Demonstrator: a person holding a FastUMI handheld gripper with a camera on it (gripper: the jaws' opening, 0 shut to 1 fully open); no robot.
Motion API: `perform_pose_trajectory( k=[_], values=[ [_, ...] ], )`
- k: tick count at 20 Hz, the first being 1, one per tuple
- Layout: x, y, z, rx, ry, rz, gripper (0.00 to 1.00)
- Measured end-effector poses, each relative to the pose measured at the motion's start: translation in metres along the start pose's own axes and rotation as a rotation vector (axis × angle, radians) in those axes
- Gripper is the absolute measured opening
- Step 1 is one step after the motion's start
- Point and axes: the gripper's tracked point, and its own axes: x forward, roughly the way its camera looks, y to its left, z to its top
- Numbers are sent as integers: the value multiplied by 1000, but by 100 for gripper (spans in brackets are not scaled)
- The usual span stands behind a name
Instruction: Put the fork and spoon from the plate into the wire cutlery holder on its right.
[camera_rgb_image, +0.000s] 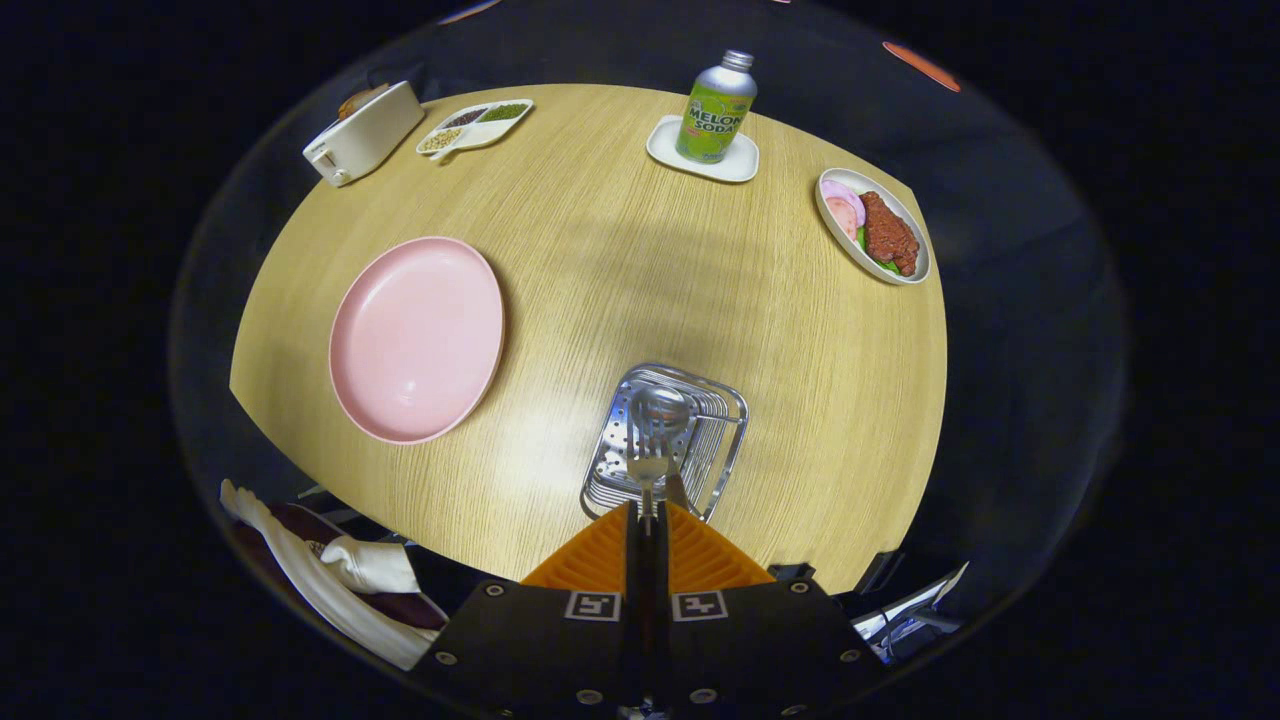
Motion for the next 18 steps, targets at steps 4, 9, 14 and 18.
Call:
perform_pose_trajectory(
  k=[4,9,14,18],
  values=[
    [-3,3,8,17,-28,1,9],
    [-19,-5,18,36,-117,-16,31],
    [-41,0,50,72,-297,-7,59],
    [-71,4,82,118,-482,6,100]
  ],
)
